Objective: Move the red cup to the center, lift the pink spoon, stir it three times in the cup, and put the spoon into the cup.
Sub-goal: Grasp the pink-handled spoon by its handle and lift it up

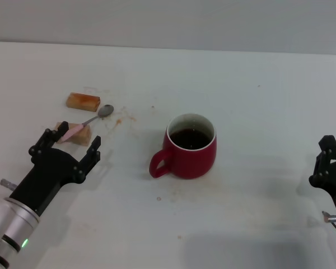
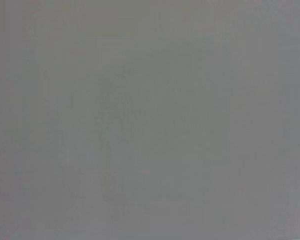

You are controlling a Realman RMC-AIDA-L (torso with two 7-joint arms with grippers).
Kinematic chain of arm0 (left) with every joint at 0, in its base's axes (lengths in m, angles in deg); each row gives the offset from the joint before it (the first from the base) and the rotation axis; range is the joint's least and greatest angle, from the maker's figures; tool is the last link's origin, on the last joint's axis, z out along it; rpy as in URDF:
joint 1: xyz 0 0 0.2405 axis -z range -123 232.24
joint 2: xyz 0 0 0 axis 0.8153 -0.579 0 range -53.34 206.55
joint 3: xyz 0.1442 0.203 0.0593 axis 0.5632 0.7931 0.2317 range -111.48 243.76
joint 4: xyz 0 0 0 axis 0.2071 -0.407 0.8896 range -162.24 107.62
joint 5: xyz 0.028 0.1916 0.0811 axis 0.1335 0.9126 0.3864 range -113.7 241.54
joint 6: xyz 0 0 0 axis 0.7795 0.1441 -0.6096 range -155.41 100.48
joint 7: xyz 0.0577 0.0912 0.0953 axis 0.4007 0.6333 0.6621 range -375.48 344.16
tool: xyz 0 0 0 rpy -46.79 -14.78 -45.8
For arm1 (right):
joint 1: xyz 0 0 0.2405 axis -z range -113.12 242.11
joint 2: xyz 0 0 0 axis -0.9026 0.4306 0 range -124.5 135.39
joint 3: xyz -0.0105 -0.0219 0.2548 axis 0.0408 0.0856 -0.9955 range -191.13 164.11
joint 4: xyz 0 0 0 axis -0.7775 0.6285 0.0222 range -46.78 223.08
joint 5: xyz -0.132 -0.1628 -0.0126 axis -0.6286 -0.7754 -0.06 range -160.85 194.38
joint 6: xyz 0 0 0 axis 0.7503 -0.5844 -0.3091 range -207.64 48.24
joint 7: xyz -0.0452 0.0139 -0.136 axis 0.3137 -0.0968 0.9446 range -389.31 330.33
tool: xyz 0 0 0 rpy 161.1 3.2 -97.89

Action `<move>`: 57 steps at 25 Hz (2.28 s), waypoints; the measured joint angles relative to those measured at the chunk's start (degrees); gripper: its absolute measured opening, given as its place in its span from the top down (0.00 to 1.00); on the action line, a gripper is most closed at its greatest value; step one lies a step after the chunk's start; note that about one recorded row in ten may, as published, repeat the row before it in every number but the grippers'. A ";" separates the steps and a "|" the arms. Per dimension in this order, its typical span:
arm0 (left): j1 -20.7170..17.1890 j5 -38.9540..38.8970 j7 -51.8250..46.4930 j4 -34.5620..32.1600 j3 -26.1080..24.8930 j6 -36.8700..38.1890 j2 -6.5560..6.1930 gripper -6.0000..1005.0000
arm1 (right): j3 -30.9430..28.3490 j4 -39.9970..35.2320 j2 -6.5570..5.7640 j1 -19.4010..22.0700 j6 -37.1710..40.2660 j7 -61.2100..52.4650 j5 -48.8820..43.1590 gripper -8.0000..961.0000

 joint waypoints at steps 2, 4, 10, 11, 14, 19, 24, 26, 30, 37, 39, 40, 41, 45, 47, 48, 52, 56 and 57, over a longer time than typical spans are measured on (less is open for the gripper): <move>-0.01 -0.05 1.41 0.23 -0.15 0.03 0.00 0.31 | 0.05 0.00 0.00 0.12 0.05 0.00 -0.01 0.99; 0.09 -0.07 1.95 0.33 -0.25 -0.05 0.00 0.23 | 0.05 0.00 0.00 0.19 0.06 0.00 -0.02 0.99; 1.13 -0.25 2.08 -0.38 -0.56 -1.60 0.00 0.19 | 0.04 0.01 0.00 0.24 0.01 -0.11 -0.02 0.99; 1.38 -0.28 2.02 -0.50 -0.74 -2.24 0.00 0.19 | 0.04 0.01 0.00 0.24 0.00 -0.11 -0.03 0.99; 2.04 -0.28 1.86 -1.00 -1.25 -3.42 0.00 0.18 | 0.03 0.02 -0.01 0.24 -0.03 -0.12 -0.03 0.99; 2.38 -0.28 1.90 -1.33 -2.51 -3.76 0.00 0.18 | 0.03 0.13 -0.06 0.24 -0.02 -0.12 -0.02 0.99; 2.59 -0.27 1.61 -1.50 -3.38 -4.33 -0.06 0.19 | 0.03 0.19 -0.09 0.20 0.01 -0.17 -0.02 0.99; 2.66 -0.26 1.60 -1.50 -3.55 -4.88 -0.07 0.19 | 0.03 0.19 -0.09 0.07 0.01 -0.21 -0.02 0.99; 2.74 -0.25 1.55 -1.50 -3.46 -5.64 -0.09 0.19 | 0.03 0.19 -0.09 -0.10 -0.01 -0.23 -0.02 0.99; 2.73 -0.25 1.47 -1.49 -3.42 -5.98 -0.06 0.19 | 0.03 0.12 -0.10 -0.17 -0.06 -0.23 -0.02 0.99; 2.70 -0.25 1.43 -1.49 -3.49 -6.02 -0.02 0.19 | 0.03 0.10 -0.10 -0.20 -0.07 -0.23 -0.02 0.99; 2.71 -0.25 1.40 -1.50 -3.50 -6.03 -0.01 0.19 | 0.03 0.10 -0.10 -0.20 -0.08 -0.23 -0.02 0.99; 2.72 -0.25 1.38 -1.51 -3.50 -6.05 -0.01 0.19 | 0.03 0.10 -0.10 -0.20 -0.08 -0.23 -0.02 0.99; 2.77 -0.25 1.33 -1.56 -3.51 -6.09 0.00 0.19 | 0.03 0.10 -0.09 -0.21 -0.10 -0.23 -0.02 0.99; 2.77 -0.25 1.18 -1.58 -3.47 -6.09 0.00 0.26 | 0.03 0.10 -0.10 -0.21 -0.10 -0.23 -0.02 0.99; 2.79 -0.25 1.07 -1.58 -3.43 -6.10 0.00 0.29 | 0.03 0.10 -0.09 -0.20 -0.10 -0.23 -0.02 0.99; 2.89 -0.25 0.76 -1.58 -3.38 -6.27 0.00 0.40 | 0.03 0.08 -0.10 -0.21 -0.10 -0.23 -0.02 0.99; 2.93 -0.25 0.74 -1.59 -3.46 -6.64 0.00 0.43 | 0.03 0.02 -0.09 -0.27 -0.10 -0.30 -0.02 0.99; 2.93 -0.25 0.74 -1.58 -3.46 -6.81 -0.01 0.43 | 0.03 0.02 -0.09 -0.27 -0.10 -0.34 -0.02 0.99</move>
